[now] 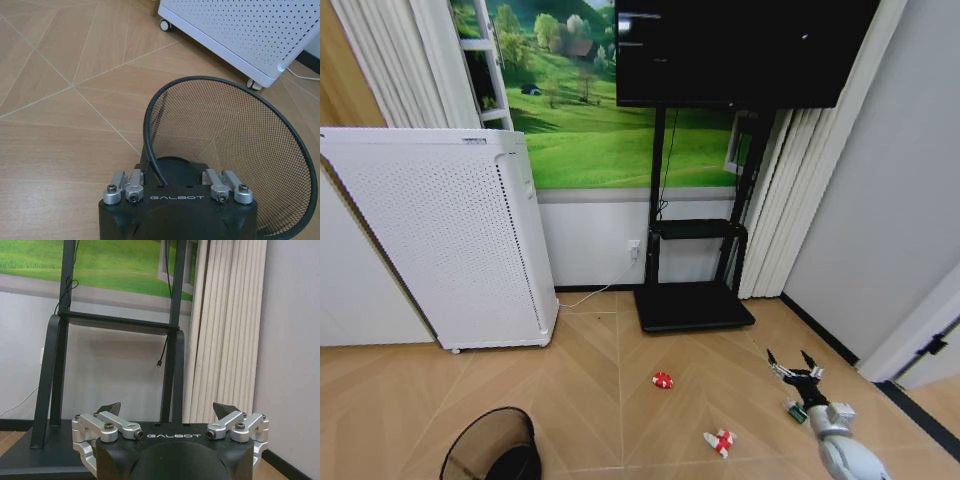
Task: Pick up the trash bin and place the garbage on the floor into it.
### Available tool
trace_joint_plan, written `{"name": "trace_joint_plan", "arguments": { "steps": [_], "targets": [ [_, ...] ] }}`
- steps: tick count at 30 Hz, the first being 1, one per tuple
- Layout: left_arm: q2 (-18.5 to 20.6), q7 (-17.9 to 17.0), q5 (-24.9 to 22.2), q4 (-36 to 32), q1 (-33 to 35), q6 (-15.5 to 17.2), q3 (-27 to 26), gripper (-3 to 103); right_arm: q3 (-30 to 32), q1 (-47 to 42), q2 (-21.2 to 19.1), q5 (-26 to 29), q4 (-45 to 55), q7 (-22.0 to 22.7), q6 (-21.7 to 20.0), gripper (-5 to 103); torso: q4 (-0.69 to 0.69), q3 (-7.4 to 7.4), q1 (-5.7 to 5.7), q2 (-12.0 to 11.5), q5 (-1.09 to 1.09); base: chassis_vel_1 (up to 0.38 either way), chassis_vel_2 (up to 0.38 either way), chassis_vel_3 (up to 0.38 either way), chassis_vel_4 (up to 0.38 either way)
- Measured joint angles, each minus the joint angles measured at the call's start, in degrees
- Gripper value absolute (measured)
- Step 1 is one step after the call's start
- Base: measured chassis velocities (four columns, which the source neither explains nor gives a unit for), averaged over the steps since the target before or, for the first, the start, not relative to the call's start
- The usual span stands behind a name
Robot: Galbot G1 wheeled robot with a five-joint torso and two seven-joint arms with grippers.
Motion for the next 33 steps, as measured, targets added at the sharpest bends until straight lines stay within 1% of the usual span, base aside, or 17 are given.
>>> {"name": "trace_joint_plan", "arguments": {
  "steps": [1,2,3,6,7,8,9,11,17,21,24,26,27,28,30,32,33],
  "targets": [
    [0.0,0.1,-0.1,0.2,0.0,0.0,0.0,44,0.1,-0.1,-0.1,0.0,0.2,0.0,0.0,100,0.00,0.00,0.00,0.0,0.01,0.000,0.000,0.000,0.000],
    [-0.1,0.3,-0.1,0.6,0.0,0.0,0.1,39,0.2,-0.2,-0.2,0.1,0.5,0.0,0.0,100,0.00,0.00,0.00,0.0,0.00,0.000,0.000,0.000,0.000],
    [-0.1,0.3,-0.1,0.6,0.0,0.0,0.1,39,0.2,-0.2,-0.2,0.1,0.5,0.0,0.0,100,0.00,0.00,0.00,0.0,0.00,0.000,0.000,0.000,0.000],
    [-0.2,0.7,-0.2,1.3,0.0,-0.2,0.2,22,0.6,-0.5,-0.4,0.3,1.2,0.0,0.0,100,0.00,0.00,0.00,0.0,0.01,0.000,0.000,0.000,0.000],
    [-0.2,0.7,-0.2,1.3,0.0,-0.2,0.2,22,0.6,-0.5,-0.4,0.3,1.2,0.0,0.0,100,0.00,0.00,0.00,0.0,0.01,0.000,0.000,0.000,0.000],
    [-0.2,0.8,-0.2,1.5,0.0,-0.3,0.3,17,0.8,-0.6,-0.5,0.3,1.6,0.0,0.0,100,0.00,0.00,0.00,0.0,0.00,0.000,0.000,0.000,0.000],
    [-0.2,0.8,-0.2,1.5,0.0,-0.3,0.3,17,0.8,-0.6,-0.5,0.3,1.6,0.0,0.0,100,0.00,0.00,0.00,0.0,0.00,0.000,0.000,0.000,0.000],
    [-0.2,1.1,-0.4,1.5,0.0,-0.4,0.4,7,1.1,-0.9,-0.5,0.4,2.2,0.0,-0.1,100,0.00,0.01,0.00,0.0,-0.02,0.000,0.000,0.000,0.000],
    [0.1,1.3,-0.7,1.1,0.1,-0.6,0.3,6,1.6,-1.2,-0.4,0.4,2.8,0.1,-0.4,100,0.00,0.01,0.00,0.0,-0.01,0.000,0.000,0.000,0.000],
    [0.4,1.3,-0.5,-0.5,0.5,-1.1,0.2,6,1.8,-1.2,-0.1,-0.9,2.3,0.4,-0.2,100,0.00,0.01,0.00,0.0,-0.02,0.000,0.000,0.000,0.000],
    [0.9,1.4,0.3,-4.1,1.5,-2.0,-0.2,6,0.8,-1.0,0.2,-2.2,1.3,2.2,0.0,100,0.00,0.01,0.00,0.0,-0.01,0.000,0.000,0.000,0.000],
    [1.1,1.5,0.4,-5.6,1.8,-2.1,-0.3,6,0.5,-0.9,0.4,-3.0,0.9,2.6,0.0,100,0.01,0.01,0.00,0.0,-0.01,0.000,0.000,0.000,0.000],
    [1.6,1.6,1.2,-7.8,2.1,-2.3,-0.5,6,-0.1,-1.0,0.8,-4.0,0.3,2.5,0.3,100,0.00,0.02,0.00,0.0,0.00,0.000,0.000,0.000,0.000],
    [1.6,1.6,1.2,-7.8,2.1,-2.3,-0.5,6,-0.1,-1.0,0.8,-4.0,0.3,2.5,0.3,100,0.00,0.02,0.00,0.0,0.00,0.000,0.000,0.000,0.000],
    [2.0,2.2,3.3,-9.8,2.4,-3.1,-0.7,6,-0.7,-1.3,1.4,-4.8,0.1,0.6,0.7,100,-0.01,0.02,0.00,0.0,0.00,0.000,0.000,0.000,0.000],
    [2.6,3.2,6.6,-12.4,2.9,-4.5,-0.8,6,-1.5,-0.9,2.8,-7.6,-0.5,-0.5,0.9,100,-0.01,0.01,0.00,0.0,-0.01,0.000,0.000,0.000,0.000],
    [2.6,3.2,6.6,-12.4,2.9,-4.5,-0.8,6,-1.5,-0.9,2.8,-7.6,-0.5,-0.5,0.9,100,-0.01,0.01,0.00,0.0,-0.01,0.000,0.000,0.000,0.000]
  ]
}}
